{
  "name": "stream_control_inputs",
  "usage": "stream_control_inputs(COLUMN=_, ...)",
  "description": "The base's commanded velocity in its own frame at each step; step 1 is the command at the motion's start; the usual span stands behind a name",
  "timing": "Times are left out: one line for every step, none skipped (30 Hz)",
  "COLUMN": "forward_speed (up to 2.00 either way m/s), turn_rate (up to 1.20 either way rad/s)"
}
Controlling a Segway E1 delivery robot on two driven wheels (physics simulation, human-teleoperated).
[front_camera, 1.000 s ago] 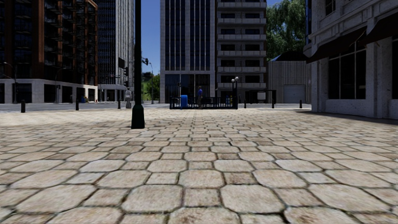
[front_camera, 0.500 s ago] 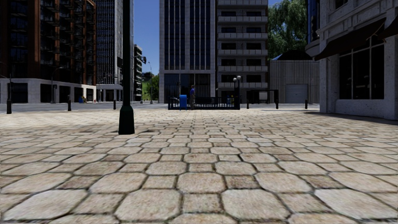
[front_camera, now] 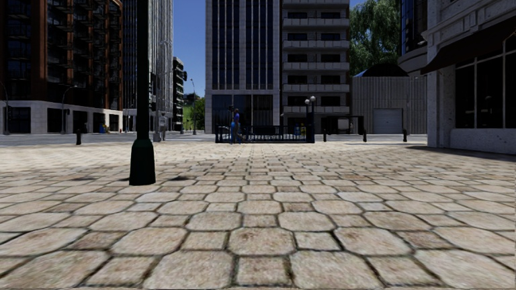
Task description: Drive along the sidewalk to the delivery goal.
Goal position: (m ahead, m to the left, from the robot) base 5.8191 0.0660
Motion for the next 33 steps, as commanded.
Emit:
stream_control_inputs(forward_speed=1.73, turn_rate=0.00)
stream_control_inputs(forward_speed=1.73, turn_rate=0.00)
stream_control_inputs(forward_speed=1.73, turn_rate=0.00)
stream_control_inputs(forward_speed=1.73, turn_rate=0.00)
stream_control_inputs(forward_speed=1.73, turn_rate=0.00)
stream_control_inputs(forward_speed=1.73, turn_rate=0.00)
stream_control_inputs(forward_speed=1.73, turn_rate=0.00)
stream_control_inputs(forward_speed=1.73, turn_rate=0.00)
stream_control_inputs(forward_speed=1.73, turn_rate=0.00)
stream_control_inputs(forward_speed=1.73, turn_rate=0.00)
stream_control_inputs(forward_speed=1.73, turn_rate=0.00)
stream_control_inputs(forward_speed=1.73, turn_rate=0.00)
stream_control_inputs(forward_speed=1.73, turn_rate=0.00)
stream_control_inputs(forward_speed=1.73, turn_rate=0.00)
stream_control_inputs(forward_speed=1.73, turn_rate=0.00)
stream_control_inputs(forward_speed=1.73, turn_rate=0.00)
stream_control_inputs(forward_speed=1.73, turn_rate=0.00)
stream_control_inputs(forward_speed=1.73, turn_rate=0.00)
stream_control_inputs(forward_speed=1.73, turn_rate=0.00)
stream_control_inputs(forward_speed=1.73, turn_rate=0.00)
stream_control_inputs(forward_speed=1.73, turn_rate=0.00)
stream_control_inputs(forward_speed=1.73, turn_rate=0.00)
stream_control_inputs(forward_speed=1.73, turn_rate=0.00)
stream_control_inputs(forward_speed=1.73, turn_rate=0.00)
stream_control_inputs(forward_speed=1.73, turn_rate=0.00)
stream_control_inputs(forward_speed=1.73, turn_rate=0.00)
stream_control_inputs(forward_speed=1.73, turn_rate=0.00)
stream_control_inputs(forward_speed=1.73, turn_rate=0.00)
stream_control_inputs(forward_speed=1.73, turn_rate=0.00)
stream_control_inputs(forward_speed=1.73, turn_rate=0.00)
stream_control_inputs(forward_speed=1.73, turn_rate=0.00)
stream_control_inputs(forward_speed=1.73, turn_rate=0.00)
stream_control_inputs(forward_speed=1.73, turn_rate=0.00)
